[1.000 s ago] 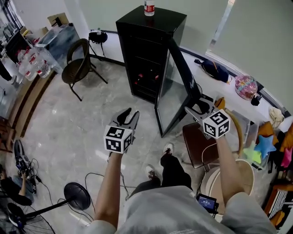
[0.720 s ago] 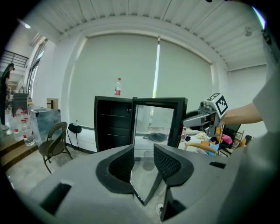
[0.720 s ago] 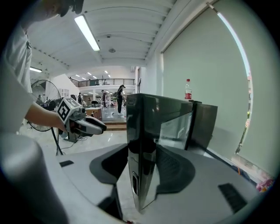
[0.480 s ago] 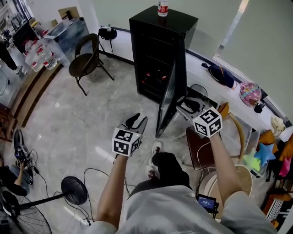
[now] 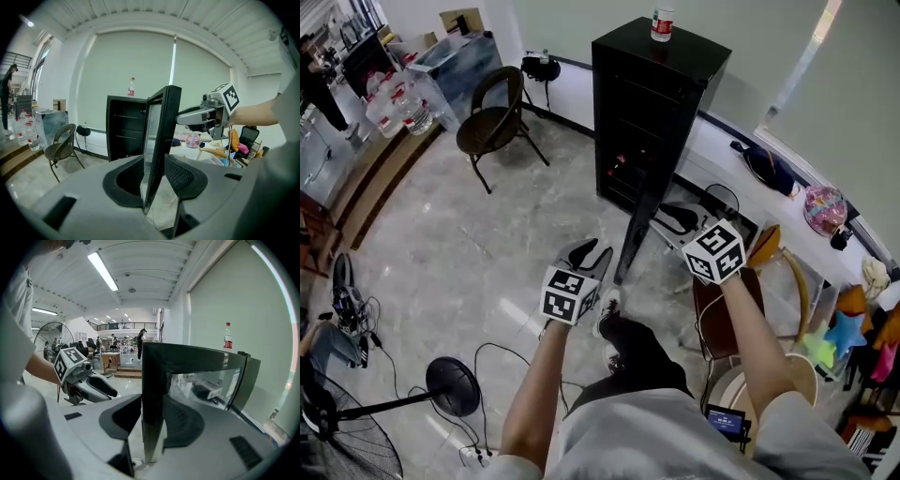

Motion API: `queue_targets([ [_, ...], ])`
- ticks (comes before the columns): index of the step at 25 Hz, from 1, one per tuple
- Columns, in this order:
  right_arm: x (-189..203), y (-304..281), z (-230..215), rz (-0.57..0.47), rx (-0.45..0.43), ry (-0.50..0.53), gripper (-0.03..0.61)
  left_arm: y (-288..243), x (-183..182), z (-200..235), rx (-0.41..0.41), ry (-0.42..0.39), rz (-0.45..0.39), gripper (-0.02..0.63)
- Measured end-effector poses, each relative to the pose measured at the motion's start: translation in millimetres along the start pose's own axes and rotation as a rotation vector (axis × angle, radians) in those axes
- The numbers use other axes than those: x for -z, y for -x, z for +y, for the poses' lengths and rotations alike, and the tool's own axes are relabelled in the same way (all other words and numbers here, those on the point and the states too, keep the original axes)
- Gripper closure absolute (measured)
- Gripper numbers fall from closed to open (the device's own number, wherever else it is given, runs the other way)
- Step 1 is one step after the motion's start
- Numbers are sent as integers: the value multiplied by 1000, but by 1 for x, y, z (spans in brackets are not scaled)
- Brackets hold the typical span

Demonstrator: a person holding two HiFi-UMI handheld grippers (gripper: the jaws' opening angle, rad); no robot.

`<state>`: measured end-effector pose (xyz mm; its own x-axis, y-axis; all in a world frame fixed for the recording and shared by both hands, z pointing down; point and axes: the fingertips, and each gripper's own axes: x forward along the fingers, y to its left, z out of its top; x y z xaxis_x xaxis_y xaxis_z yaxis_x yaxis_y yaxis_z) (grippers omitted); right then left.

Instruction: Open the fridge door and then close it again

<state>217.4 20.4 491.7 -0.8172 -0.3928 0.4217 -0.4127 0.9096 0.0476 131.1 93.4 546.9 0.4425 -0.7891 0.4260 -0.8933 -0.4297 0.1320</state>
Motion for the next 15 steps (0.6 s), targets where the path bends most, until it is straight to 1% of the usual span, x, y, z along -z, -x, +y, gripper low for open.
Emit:
queue_targets([
  [5,-14,-28,12,-2,-32,34,445,-6,2,16,8,8,5,483],
  [9,-26,-47,12,-2,-57,51,449,-20,-4,20,33,3,17,486],
  [12,-32,-59,11,-7,-73,54,454,-35,-7,24,58,-7,31,486],
  [15,-40,-74,12,-13,-89,63,454,-52,-5,37,72,-29,59,486],
])
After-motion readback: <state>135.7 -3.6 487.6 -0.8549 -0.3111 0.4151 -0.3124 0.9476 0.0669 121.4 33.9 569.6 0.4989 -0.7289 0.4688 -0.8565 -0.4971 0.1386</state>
